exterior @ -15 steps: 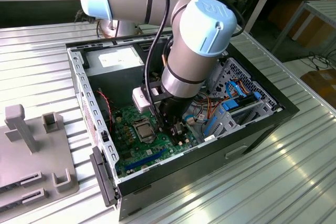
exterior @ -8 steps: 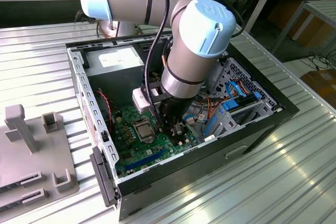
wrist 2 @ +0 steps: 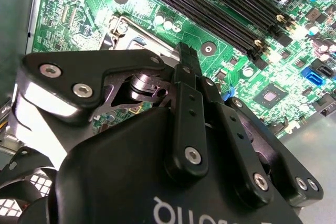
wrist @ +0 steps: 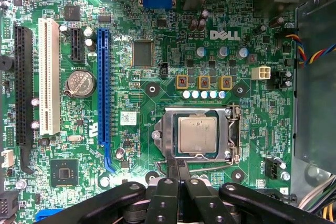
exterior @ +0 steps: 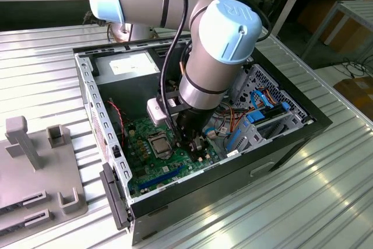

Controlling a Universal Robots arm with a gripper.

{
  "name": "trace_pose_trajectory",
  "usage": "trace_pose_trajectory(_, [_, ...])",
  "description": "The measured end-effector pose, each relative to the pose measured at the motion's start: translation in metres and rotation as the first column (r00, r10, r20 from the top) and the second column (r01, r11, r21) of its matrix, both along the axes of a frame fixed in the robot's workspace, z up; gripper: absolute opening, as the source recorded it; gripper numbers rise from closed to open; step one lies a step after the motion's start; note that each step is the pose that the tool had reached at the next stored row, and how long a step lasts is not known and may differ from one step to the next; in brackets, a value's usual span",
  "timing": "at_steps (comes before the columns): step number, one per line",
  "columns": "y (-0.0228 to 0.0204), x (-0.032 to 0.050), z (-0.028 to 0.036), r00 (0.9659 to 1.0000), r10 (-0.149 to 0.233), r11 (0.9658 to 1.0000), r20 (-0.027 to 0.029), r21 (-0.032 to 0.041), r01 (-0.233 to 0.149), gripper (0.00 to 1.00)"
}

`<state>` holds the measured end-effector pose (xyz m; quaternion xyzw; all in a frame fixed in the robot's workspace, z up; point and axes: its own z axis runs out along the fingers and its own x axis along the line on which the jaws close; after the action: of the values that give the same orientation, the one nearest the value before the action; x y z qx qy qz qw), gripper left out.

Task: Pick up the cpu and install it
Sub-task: 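Install the first cpu locking lever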

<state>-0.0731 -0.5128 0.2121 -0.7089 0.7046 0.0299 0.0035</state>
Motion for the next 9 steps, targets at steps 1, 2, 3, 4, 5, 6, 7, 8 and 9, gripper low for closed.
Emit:
trace_pose_trajectory(1, [0.0, 0.0, -0.0002, 1.0, 0.0, 1.0, 0.0, 0.0, 0.0, 0.11])
trace_pose_trajectory(2, [0.0, 0.0, -0.0006, 1.0, 0.0, 1.0, 0.0, 0.0, 0.0, 0.11])
trace_pose_trajectory(3, [0.0, 0.0, -0.0009, 1.0, 0.0, 1.0, 0.0001, 0.0, 0.0, 0.11])
trace_pose_trajectory(4, [0.0, 0.0001, -0.0015, 1.0, 0.0, 1.0, 0.0, 0.0, 0.0, 0.11])
trace_pose_trajectory(5, [0.0, 0.0002, -0.002, 1.0, 0.0, 1.0, 0.0, 0.0, 0.0, 0.11])
trace_pose_trajectory(6, [0.0, 0.0004, -0.0028, 1.0, 0.0, 1.0, 0.0, 0.0, 0.0, 0.11])
trace_pose_trajectory(7, [0.0, 0.0007, -0.0032, 1.0, 0.0, 1.0, -0.0001, 0.0, 0.0, 0.11])
trace_pose_trajectory(8, [0.0, 0.0009, -0.0034, 1.0, 0.0, 1.0, -0.0001, -0.0001, 0.0, 0.11])
trace_pose_trajectory(9, [0.0, 0.0013, -0.0034, 1.0, 0.0, 1.0, -0.0001, -0.0001, 0.0, 0.11])
